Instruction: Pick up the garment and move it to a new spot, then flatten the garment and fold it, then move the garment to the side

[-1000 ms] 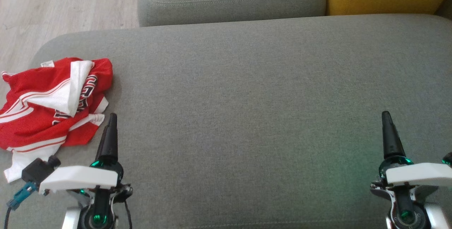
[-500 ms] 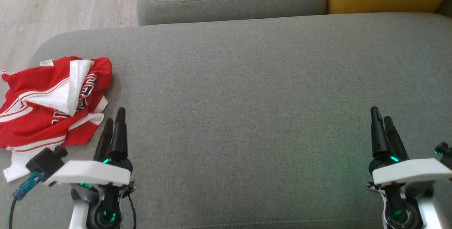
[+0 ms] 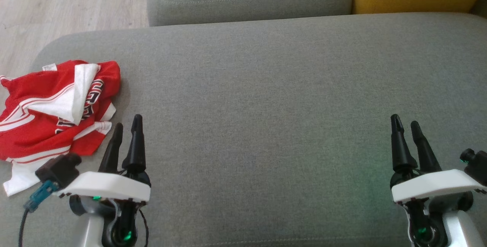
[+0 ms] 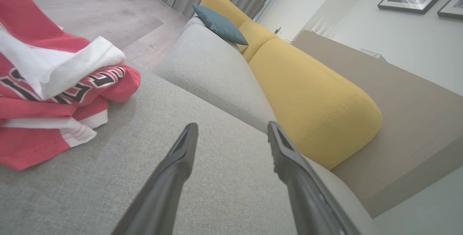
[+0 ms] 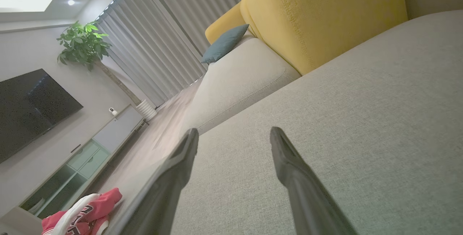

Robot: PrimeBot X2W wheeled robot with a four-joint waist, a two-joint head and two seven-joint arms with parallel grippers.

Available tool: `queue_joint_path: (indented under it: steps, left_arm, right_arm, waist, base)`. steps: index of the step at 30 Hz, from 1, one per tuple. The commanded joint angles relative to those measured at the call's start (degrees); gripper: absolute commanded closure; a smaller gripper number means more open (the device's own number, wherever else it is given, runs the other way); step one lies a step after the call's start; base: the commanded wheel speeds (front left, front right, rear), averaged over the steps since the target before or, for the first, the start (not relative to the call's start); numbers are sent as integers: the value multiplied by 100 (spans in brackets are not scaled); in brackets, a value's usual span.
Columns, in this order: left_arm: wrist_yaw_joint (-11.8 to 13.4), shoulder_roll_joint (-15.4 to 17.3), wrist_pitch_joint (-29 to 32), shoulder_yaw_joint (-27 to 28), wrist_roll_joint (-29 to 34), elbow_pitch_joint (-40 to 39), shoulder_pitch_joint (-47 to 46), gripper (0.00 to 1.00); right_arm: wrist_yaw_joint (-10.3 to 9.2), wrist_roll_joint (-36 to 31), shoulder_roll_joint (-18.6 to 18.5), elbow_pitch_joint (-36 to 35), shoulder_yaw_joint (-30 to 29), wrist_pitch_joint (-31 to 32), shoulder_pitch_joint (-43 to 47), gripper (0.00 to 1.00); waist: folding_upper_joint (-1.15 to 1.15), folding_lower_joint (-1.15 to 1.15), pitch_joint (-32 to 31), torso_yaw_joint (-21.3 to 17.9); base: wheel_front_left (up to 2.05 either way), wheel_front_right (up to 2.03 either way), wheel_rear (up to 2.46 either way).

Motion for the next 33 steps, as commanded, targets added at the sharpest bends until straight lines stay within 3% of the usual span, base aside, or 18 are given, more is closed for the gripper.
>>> queue_joint_path:
  steps: [1,33]
  left_arm:
    - [31,87,-85,50,232,-242,-366,0]
    - [230,102,-604,-126,2331,-33,-372,0]
  right_arm:
    - [30,-232,-63,-241,116,-70,-233,0]
    - [40,-2271,87,-320,165,-271,-141,0]
  waist:
    - [0,0,6,3]
    - [0,0,42,-7]
  base:
    - [0,0,0]
    - [0,0,0]
